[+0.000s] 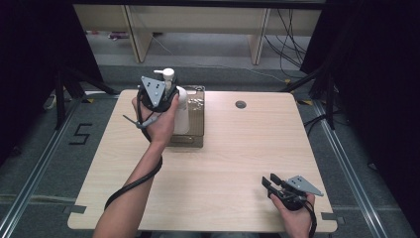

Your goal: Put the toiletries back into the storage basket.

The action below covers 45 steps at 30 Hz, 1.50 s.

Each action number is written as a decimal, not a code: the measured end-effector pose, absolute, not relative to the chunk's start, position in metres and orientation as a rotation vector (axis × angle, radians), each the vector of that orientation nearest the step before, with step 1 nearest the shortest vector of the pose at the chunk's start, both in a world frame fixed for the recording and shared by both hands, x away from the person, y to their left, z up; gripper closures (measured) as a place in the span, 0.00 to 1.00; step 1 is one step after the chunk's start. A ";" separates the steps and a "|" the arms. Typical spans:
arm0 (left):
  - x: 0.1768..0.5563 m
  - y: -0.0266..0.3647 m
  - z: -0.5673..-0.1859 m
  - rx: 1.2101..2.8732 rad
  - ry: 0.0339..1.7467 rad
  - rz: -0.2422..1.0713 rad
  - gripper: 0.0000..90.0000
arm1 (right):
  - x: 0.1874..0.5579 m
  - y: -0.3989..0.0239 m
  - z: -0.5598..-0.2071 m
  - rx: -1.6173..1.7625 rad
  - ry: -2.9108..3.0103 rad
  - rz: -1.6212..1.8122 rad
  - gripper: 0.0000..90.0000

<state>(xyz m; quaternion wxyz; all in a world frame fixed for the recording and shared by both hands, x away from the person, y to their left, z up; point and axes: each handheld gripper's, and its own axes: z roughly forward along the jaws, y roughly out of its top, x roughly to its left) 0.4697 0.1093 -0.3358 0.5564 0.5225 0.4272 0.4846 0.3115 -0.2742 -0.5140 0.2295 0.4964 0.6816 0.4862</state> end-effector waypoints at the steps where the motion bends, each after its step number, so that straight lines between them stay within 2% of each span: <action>1: 0.469 0.110 -0.336 1.239 1.009 1.146 0.66 | 0.312 -0.274 -0.514 1.368 1.869 1.339 0.67; 45: 0.461 0.105 -0.359 1.268 1.039 1.163 0.66 | 0.310 -0.269 -0.514 1.420 1.864 1.365 0.67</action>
